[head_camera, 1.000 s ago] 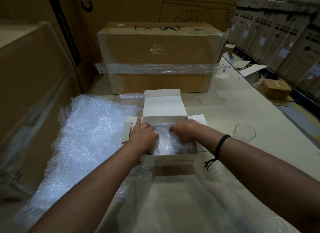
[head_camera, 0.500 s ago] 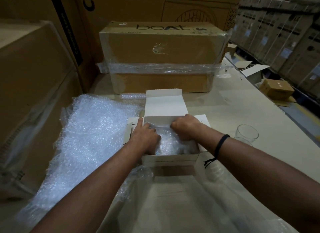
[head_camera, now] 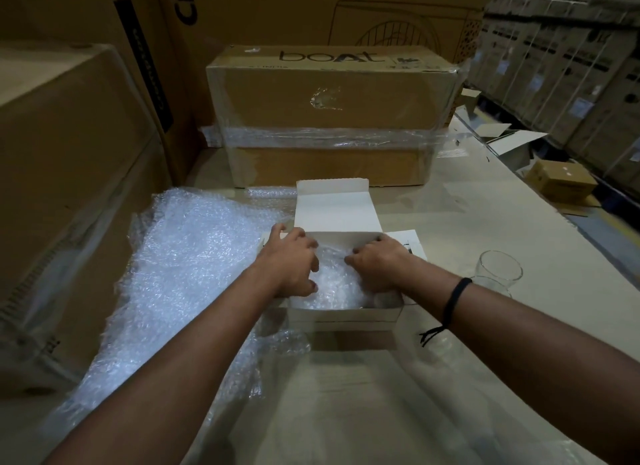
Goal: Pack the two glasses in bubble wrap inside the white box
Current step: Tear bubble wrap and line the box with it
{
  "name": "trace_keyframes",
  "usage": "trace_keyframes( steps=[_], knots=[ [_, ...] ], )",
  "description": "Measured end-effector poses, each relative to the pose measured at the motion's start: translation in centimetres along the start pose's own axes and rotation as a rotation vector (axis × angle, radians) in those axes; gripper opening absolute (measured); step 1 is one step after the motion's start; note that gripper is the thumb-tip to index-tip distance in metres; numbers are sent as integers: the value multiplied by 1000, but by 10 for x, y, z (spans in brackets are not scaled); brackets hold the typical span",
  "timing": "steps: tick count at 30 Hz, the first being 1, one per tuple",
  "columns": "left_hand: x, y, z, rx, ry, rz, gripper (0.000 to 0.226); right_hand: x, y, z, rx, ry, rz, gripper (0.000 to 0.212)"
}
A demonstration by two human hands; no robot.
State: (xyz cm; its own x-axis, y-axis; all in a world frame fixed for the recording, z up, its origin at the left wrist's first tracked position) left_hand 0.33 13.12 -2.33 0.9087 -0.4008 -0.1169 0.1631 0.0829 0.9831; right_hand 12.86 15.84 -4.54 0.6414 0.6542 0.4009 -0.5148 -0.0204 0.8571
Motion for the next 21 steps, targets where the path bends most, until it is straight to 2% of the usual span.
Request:
trace_keyframes(
  steps=[2, 4, 7, 12, 15, 17, 19, 21],
  knots=[
    [3, -8, -3, -50, 35, -156, 51, 3, 8, 9, -23, 42, 34, 62],
    [8, -15, -6, -104, 64, -256, 54, 2, 1, 16, -149, 84, 145, 68],
    [18, -23, -11, -158, 77, -364, 44, 0, -21, 16, -324, 76, 183, 49],
    [12, -31, -22, -215, 62, -249, 32, -7, -21, 15, -269, 73, 132, 53],
    [6, -18, -22, -222, 30, -30, 47, -5, -11, 20, -330, 75, 71, 52],
    [2, 0, -14, -137, 6, 102, 53, 3, 7, 25, -291, 37, -78, 58],
    [-2, 13, -4, -21, -24, 115, 43, 15, 26, 26, -161, -17, -227, 58],
    [-5, 19, 4, 60, -18, 67, 29, 18, 41, 22, 1, -13, -220, 51]
  ],
)
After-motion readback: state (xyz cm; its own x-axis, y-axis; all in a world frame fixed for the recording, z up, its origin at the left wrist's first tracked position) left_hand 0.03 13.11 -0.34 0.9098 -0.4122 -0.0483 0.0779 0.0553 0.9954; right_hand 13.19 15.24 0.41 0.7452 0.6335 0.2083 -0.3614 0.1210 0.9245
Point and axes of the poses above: each hand's wrist, its own z-axis away from the middle knuckle, its own y-axis out of the back of the hand, x = y × z, the point moved 7 cm from there along -z, towards the middle knuckle, and after that the axes turned 5 degrees about z, right-handed, at the moved point
